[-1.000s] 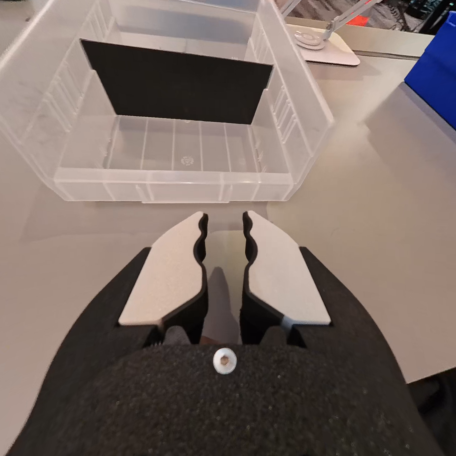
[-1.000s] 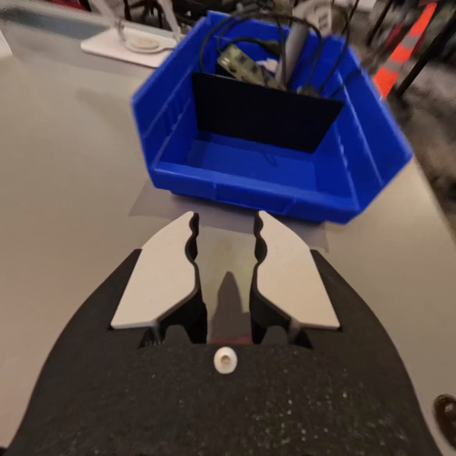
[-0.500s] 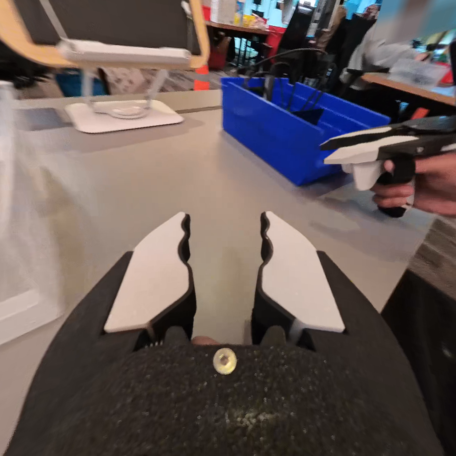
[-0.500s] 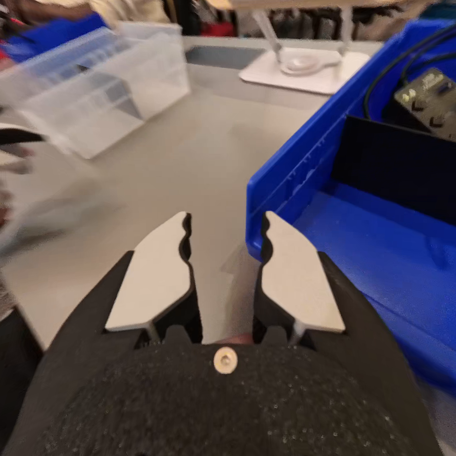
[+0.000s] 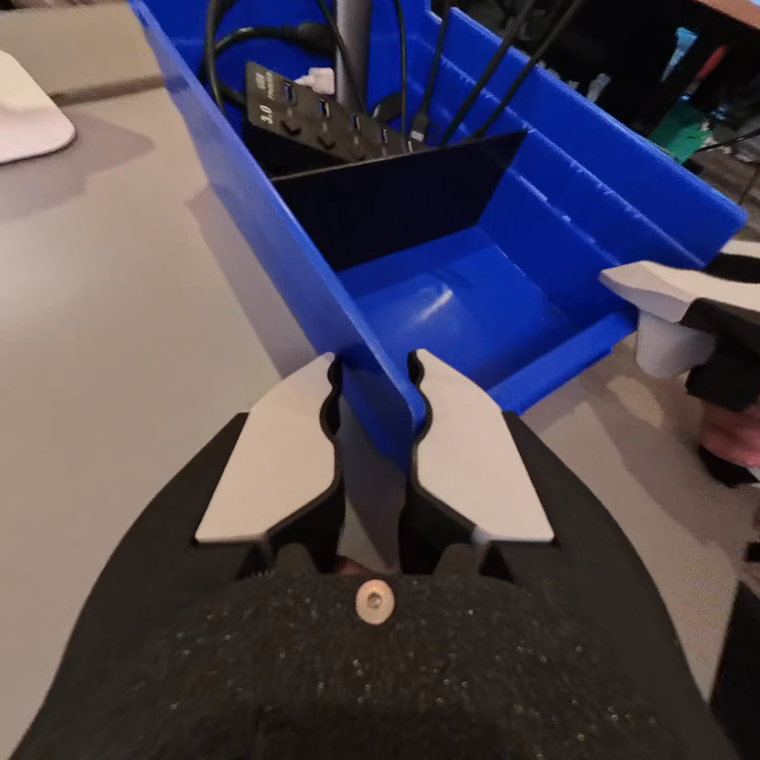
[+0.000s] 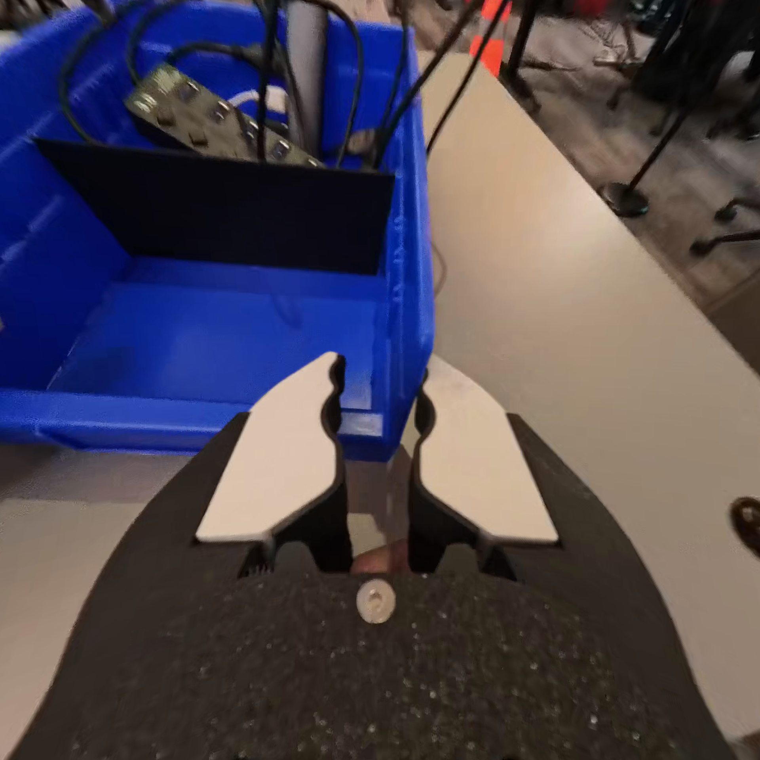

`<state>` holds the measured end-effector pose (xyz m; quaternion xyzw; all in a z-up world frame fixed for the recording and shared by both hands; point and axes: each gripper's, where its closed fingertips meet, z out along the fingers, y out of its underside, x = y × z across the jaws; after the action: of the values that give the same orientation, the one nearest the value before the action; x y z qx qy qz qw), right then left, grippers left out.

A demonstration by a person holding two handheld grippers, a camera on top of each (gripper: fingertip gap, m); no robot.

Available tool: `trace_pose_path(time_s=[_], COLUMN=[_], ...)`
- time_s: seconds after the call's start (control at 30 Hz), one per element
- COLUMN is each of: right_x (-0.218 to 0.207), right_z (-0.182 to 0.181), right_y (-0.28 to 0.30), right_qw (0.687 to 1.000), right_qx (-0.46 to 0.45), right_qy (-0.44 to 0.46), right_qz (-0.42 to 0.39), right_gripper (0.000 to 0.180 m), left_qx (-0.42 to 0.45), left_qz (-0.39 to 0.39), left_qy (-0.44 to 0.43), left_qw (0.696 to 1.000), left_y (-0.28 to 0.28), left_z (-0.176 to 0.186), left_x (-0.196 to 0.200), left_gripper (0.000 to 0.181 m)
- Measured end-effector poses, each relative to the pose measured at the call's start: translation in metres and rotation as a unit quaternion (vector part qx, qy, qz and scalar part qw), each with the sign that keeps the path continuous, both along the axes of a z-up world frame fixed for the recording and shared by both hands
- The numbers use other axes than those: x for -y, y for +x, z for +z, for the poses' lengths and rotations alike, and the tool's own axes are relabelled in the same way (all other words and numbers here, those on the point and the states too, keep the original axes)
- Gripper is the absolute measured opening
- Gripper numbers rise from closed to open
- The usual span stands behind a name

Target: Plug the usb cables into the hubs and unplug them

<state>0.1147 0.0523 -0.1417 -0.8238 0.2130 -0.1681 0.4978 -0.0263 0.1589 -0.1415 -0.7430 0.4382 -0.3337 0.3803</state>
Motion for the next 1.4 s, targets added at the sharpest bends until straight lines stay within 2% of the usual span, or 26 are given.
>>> trace_pose_path(time_s=[0.03,0.1,0.27,0.5,0.67,0.8,0.9,0.97,1.1,1.13,1.23,1.27,1.33,1.4], right_x=[-0.002,-0.002,-0.017,-0.074,-0.111,-0.124,-0.123,-0.121,-0.111,-0.108,-0.097,-0.095,-0.09,-0.085], right_z=[0.002,0.006,0.018,0.041,0.035,0.015,0.008,0.005,0.028,0.034,0.041,0.041,0.04,0.039], right_y=[-0.002,-0.009,-0.052,-0.117,-0.165,-0.189,-0.193,-0.193,-0.197,-0.197,-0.187,-0.189,-0.195,-0.204], right_qw=[1.0,0.999,0.999,0.995,0.991,0.989,0.985,0.98,0.965,0.962,0.961,0.958,0.951,0.945], right_qx=[-0.004,-0.012,0.014,0.035,0.026,0.011,0.024,0.023,0.033,0.042,0.094,0.111,0.142,0.164], right_qy=[0.018,0.029,0.028,0.07,0.056,0.028,0.029,0.017,0.06,0.071,0.08,0.072,0.062,0.063], right_qz=[-0.005,-0.001,0.007,0.057,0.115,0.144,0.17,0.196,0.254,0.259,0.247,0.253,0.266,0.276], right_gripper=[0.028,0.002,0.002,0.002,0.002,0.002,0.003,0.005,0.019,0.019,0.024,0.024,0.023,0.023], left_qx=[-0.007,-0.014,-0.008,-0.004,-0.019,-0.036,-0.042,-0.029,0.095,0.101,0.049,0.042,0.025,-0.004], left_qz=[0.013,0.039,0.104,0.2,0.261,0.252,0.237,0.215,0.214,0.221,0.322,0.349,0.377,0.362], left_qy=[0.006,0.021,0.067,0.117,0.094,0.09,0.103,0.089,0.042,0.044,0.08,0.067,0.021,-0.005], left_qw=[1.0,0.999,0.992,0.973,0.96,0.963,0.965,0.972,0.971,0.969,0.942,0.934,0.926,0.932], left_y=[-0.003,-0.015,-0.062,-0.143,-0.202,-0.226,-0.229,-0.227,-0.244,-0.259,-0.352,-0.385,-0.44,-0.473], left_z=[0.0,0.002,0.014,0.04,0.028,0.011,0.01,0.012,0.068,0.078,0.083,0.077,0.058,0.041], left_x=[-0.004,-0.012,-0.03,-0.068,-0.083,-0.087,-0.086,-0.08,-0.075,-0.076,-0.099,-0.107,-0.124,-0.14], left_gripper=[0.026,0.018,0.006,0.004,0.004,0.006,0.009,0.017,0.035,0.038,0.044,0.045,0.059,0.068])
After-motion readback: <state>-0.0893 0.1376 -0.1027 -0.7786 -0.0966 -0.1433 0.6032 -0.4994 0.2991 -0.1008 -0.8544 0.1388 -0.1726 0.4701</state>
